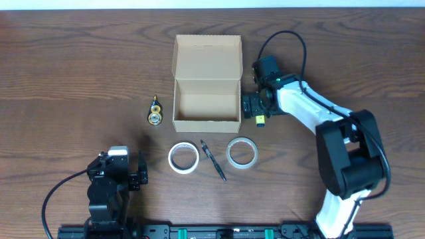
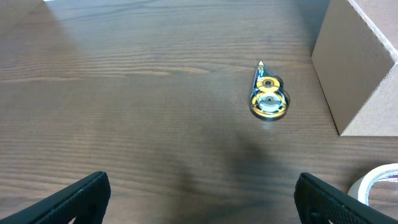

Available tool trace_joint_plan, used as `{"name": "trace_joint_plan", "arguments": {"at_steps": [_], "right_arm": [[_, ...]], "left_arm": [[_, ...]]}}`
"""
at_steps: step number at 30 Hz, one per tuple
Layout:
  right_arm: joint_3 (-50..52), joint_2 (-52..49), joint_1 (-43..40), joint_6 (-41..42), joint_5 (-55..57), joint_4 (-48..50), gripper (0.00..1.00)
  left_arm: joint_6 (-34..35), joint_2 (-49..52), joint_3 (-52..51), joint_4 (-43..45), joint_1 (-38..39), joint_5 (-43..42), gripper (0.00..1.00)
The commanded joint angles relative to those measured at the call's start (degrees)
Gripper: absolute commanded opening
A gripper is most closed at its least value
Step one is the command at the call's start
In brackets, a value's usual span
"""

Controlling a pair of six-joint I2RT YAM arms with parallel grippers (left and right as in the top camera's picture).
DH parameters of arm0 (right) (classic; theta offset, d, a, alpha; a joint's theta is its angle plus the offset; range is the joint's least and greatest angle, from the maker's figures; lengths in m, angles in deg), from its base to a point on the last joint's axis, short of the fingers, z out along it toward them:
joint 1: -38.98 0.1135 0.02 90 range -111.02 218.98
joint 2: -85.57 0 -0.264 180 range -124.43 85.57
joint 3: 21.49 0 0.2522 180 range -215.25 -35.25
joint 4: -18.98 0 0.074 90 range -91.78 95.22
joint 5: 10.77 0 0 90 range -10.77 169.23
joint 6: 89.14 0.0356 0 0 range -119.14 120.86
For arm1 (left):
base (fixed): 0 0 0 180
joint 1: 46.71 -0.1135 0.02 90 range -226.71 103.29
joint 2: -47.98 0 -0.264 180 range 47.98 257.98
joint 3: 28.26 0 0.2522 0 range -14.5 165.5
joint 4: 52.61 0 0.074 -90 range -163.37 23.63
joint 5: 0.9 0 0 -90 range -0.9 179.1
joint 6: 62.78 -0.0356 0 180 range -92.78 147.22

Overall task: Pack container
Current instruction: 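Reach the right gripper to the yellow highlighter and grasp it, then carry the highlighter into the box and release it with the right gripper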

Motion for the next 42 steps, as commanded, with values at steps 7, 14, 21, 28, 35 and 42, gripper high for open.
{"name": "trace_joint_plan", "arguments": {"at_steps": [7,14,21,28,35,42], "right_arm": [[-0.35,-1.73,0.07,3.37,1.42,-0.17,0.57],[-0.35,-1.73,-1.42,3.45,1.40,-0.15,0.34],[-0.35,-1.70,-2.32,3.17,1.46,-0.17,0.19],[-0.46,0.11,-2.38,2.93,3.15,-1.73,0.14],[-0.50,8.35,-2.14,2.78,3.10,-5.20,0.14],[-0.70,20.35,0.11,0.55,2.60,-6.80,0.17]], "left_arm": [[-0.39,-0.37,-0.72,-0.13,0.22,1.05,0.95],[-0.37,-0.37,-0.72,-0.15,0.22,1.05,0.95],[-0.39,-0.37,-0.72,-0.13,0.22,1.05,0.95],[-0.37,-0.37,-0.72,-0.13,0.22,1.05,0.95],[-0.37,-0.37,-0.72,-0.13,0.22,1.05,0.96],[-0.37,-0.37,-0.72,-0.13,0.22,1.05,0.95]]}}
